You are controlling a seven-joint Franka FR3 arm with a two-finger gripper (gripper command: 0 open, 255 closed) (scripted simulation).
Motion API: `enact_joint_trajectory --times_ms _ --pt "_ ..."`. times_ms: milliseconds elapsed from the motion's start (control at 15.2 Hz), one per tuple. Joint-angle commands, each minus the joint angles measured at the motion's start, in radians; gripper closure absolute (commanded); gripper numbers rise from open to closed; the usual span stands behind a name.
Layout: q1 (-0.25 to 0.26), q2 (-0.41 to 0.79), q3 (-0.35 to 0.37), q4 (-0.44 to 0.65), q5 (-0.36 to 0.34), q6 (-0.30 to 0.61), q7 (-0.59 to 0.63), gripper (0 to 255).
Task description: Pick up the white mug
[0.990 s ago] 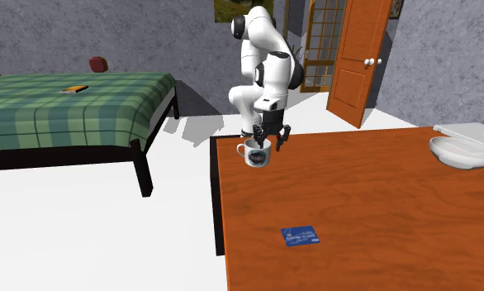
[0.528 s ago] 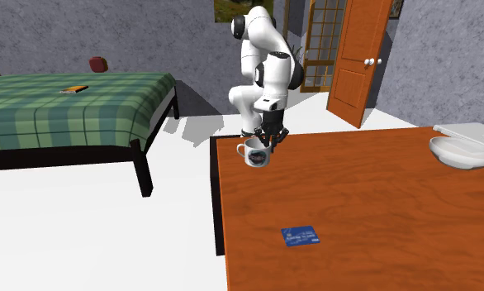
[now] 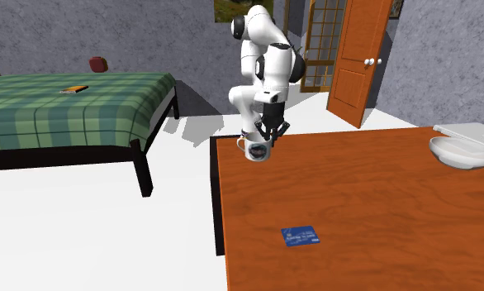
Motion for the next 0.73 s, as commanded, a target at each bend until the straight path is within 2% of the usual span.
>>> enact_joint_trajectory --times_ms 0,528,660 --pt "0.000 -0.014 -0.001 0.017 0.001 -0.031 -0.002 255" --pt "0.002 -0.054 -0.003 0.095 0.005 -0.150 -0.010 255" --pt "0.002 -0.055 -0.003 0.097 0.005 -0.152 -0.010 255"
